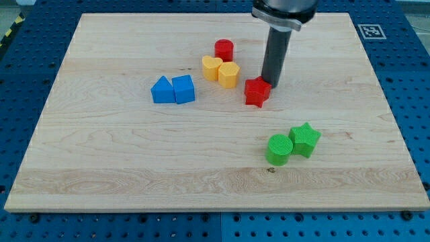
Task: Move red star to the top of green circle
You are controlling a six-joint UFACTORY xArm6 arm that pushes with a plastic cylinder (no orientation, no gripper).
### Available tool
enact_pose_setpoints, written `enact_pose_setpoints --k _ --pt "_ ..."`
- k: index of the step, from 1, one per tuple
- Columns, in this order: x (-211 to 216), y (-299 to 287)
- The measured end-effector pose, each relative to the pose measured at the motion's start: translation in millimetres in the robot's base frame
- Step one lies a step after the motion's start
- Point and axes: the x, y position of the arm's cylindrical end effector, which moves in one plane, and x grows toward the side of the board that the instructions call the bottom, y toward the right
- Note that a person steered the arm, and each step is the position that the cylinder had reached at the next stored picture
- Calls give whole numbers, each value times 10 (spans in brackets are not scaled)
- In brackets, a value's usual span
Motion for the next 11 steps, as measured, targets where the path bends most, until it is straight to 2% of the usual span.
enact_pose_setpoints --k 1,2,4,5,6,7,10,11 --pt "-341 -317" --pt "-277 -438" --pt "190 -83" --pt "553 -46" --pt "579 -40" --pt "299 75" --pt "853 90" --pt "675 90"
